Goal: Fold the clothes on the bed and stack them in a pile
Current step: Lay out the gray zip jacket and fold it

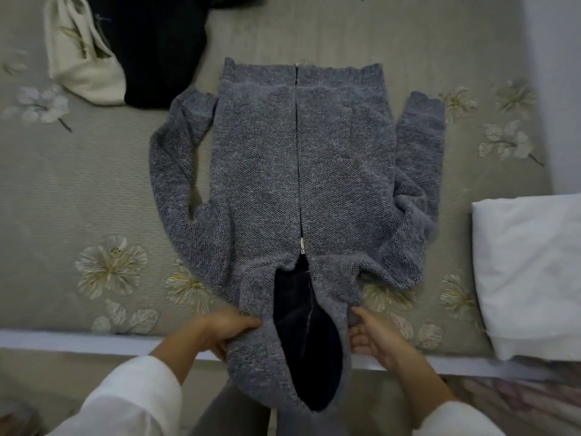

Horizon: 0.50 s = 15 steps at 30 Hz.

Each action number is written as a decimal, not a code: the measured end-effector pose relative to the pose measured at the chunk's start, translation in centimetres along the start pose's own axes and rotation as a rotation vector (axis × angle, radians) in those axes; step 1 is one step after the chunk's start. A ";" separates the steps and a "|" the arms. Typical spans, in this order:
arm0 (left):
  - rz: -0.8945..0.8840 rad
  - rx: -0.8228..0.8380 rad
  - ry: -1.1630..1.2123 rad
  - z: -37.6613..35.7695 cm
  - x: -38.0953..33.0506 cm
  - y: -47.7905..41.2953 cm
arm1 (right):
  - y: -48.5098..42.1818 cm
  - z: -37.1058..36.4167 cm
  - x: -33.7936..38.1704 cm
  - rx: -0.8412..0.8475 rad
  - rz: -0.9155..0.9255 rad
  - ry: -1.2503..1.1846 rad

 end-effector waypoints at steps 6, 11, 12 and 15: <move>0.059 -0.117 0.185 -0.9 0.6 -0.4 | -0.3 -3.4 -2.9 -0.017 0.018 0.134; 0.011 -0.033 0.129 -1.6 -0.1 -1.1 | 0.2 -5.2 -4.0 0.004 -0.017 -0.011; -0.010 0.002 0.082 -1.9 -0.3 -1.1 | 0.3 -5.2 -4.1 0.011 -0.035 -0.060; 0.004 0.268 0.168 -4.2 0.3 -1.1 | 0.8 -5.1 -3.9 0.117 -0.115 -0.202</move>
Point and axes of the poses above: each hand's wrist, its own y-axis away from the middle knuckle, its own z-axis out of the back of the hand, x = y × z, the point moved 10 cm from there along -y, towards the middle knuckle, and after that the axes turned 3 degrees about x, right-handed, at the moved point
